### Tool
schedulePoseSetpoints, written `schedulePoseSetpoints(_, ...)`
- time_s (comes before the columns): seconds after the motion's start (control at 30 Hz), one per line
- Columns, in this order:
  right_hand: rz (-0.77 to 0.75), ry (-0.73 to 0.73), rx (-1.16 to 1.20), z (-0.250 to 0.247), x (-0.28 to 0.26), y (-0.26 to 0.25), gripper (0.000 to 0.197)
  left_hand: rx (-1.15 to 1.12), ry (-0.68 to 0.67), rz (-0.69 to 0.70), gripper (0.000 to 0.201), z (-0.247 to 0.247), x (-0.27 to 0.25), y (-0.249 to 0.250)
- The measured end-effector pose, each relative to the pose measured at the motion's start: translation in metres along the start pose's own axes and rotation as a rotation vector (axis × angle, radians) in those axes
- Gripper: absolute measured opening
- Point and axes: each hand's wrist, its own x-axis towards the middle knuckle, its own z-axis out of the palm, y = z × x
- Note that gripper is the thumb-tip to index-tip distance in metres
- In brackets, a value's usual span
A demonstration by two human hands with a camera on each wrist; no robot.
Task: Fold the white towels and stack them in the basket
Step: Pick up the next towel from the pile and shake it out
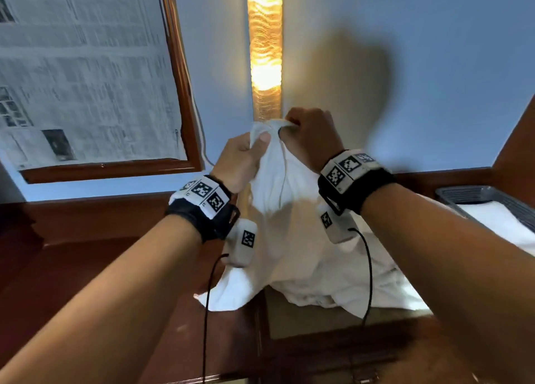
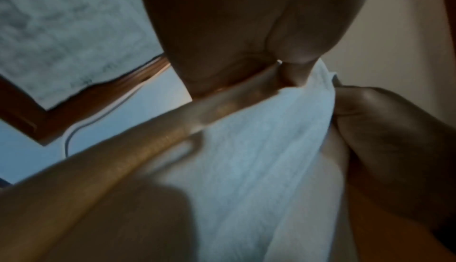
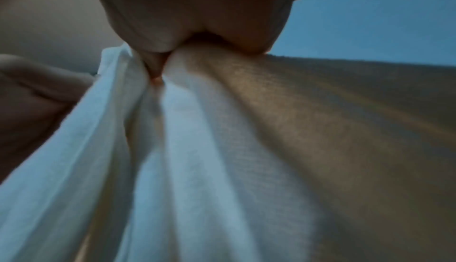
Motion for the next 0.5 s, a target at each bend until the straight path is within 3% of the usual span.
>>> schedulePoseSetpoints(0.1, -0.156, 0.035, -0.058, -0.015, -0.019, 0.03, 0.029, 0.041, 0.059, 0.039, 0.07, 0.021, 0.007, 0.01)
schedulePoseSetpoints(0.17, -0.156, -0.015, -0.103, -0.015, -0.039, 0.064, 0.031, 0.047, 0.082, 0.05, 0.068, 0.03, 0.013, 0.017)
schedulePoseSetpoints(0.3, 0.222, -0.102, -0.146, -0.029, -0.087, 0.151, 0.034, -0.026, 0.101, -0.033, 0.059, 0.032, 0.023, 0.025)
schedulePoseSetpoints(0.4, 0.522, 0.002, -0.087, -0.052, -0.104, 0.184, 0.027, -0.069, 0.056, -0.092, 0.054, 0.034, 0.021, 0.03)
schedulePoseSetpoints(0.5, 0.49, 0.145, 0.004, -0.057, -0.078, 0.172, 0.022, -0.073, -0.017, -0.117, 0.043, 0.051, 0.013, 0.036)
